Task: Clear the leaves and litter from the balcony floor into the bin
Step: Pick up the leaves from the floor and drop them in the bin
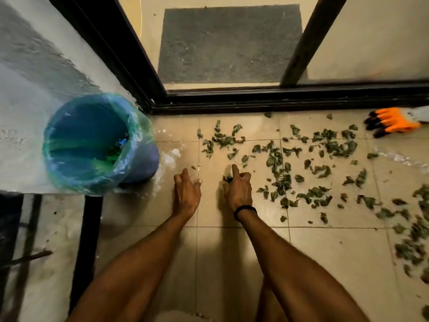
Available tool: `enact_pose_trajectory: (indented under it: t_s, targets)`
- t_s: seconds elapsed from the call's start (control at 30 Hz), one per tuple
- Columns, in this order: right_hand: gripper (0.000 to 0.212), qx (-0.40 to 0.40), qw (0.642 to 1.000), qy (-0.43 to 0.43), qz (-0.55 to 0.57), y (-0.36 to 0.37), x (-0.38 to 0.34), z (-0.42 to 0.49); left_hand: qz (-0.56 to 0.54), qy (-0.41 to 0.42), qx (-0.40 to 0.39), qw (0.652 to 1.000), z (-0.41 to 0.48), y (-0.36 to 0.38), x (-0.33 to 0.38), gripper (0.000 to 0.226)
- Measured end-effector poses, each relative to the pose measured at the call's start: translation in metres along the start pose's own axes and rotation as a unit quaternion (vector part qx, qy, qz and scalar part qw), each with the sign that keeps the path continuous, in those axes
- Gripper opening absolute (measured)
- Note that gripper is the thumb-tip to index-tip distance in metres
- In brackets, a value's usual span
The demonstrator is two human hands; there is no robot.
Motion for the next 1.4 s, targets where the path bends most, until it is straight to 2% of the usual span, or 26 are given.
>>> enact_pose_trajectory:
  t_s: [0.1, 0.23, 0.37, 0.53, 0.7, 0.8, 0.87, 0.97, 1.1, 1.17, 1.23, 1.4]
  targets:
    - [0.05, 0.026, 0.999, -0.028, -0.015, 0.018, -0.002, 0.009, 0.016, 0.016, 0.046, 0.999, 0.017, 0.011, -0.006, 0.066]
    - [0.014, 0.047, 0.996, -0.076, -0.029, 0.04, -0.01, 0.011, 0.013, 0.108, 0.093, 0.99, 0.042, 0.025, 0.002, 0.047]
    - [0.019, 0.13, 0.989, -0.063, -0.012, 0.037, -0.012, 0.023, -0.009, 0.168, 0.16, 0.973, 0.049, 0.035, 0.017, 0.024]
    - [0.031, 0.19, 0.972, 0.042, 0.135, -0.002, 0.006, 0.034, -0.046, 0.113, 0.16, 0.98, 0.049, 0.039, 0.023, 0.019]
    - [0.052, 0.174, 0.973, 0.064, 0.14, -0.015, 0.012, 0.058, -0.171, 0.082, 0.177, 0.966, 0.06, 0.034, 0.022, 0.022]
    - [0.056, 0.136, 0.984, 0.045, 0.108, -0.008, 0.011, 0.069, -0.198, 0.058, 0.181, 0.962, 0.066, 0.034, 0.02, 0.023]
    - [0.058, 0.123, 0.987, 0.034, 0.099, -0.007, 0.007, 0.074, -0.207, 0.073, 0.168, 0.961, 0.069, 0.032, 0.021, 0.026]
    - [0.052, 0.122, 0.99, 0.017, 0.068, -0.004, 0.002, 0.078, -0.163, 0.1, 0.128, 0.973, 0.08, 0.035, 0.018, 0.036]
    - [0.035, 0.131, 0.991, -0.03, 0.026, 0.002, -0.002, 0.077, -0.075, 0.143, 0.054, 0.985, 0.096, 0.046, 0.021, 0.065]
    - [0.028, 0.137, 0.989, -0.046, 0.019, 0.003, -0.002, 0.076, -0.025, 0.177, 0.04, 0.983, 0.098, 0.048, 0.028, 0.069]
    - [0.024, 0.142, 0.989, -0.047, 0.014, 0.004, -0.004, 0.075, 0.007, 0.202, 0.037, 0.979, 0.098, 0.048, 0.034, 0.06]
    - [0.01, 0.148, 0.988, -0.03, 0.033, 0.006, -0.011, 0.075, -0.007, 0.23, 0.072, 0.971, 0.088, 0.048, 0.034, 0.017]
Point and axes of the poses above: each hand's wrist, its own z-axis towards the middle knuckle, its own y-axis out of the palm, x = y × z, the point moved 4 cm from there along z, towards the middle knuckle, and after that the axes turned 3 degrees about y, right-handed, at the moved point
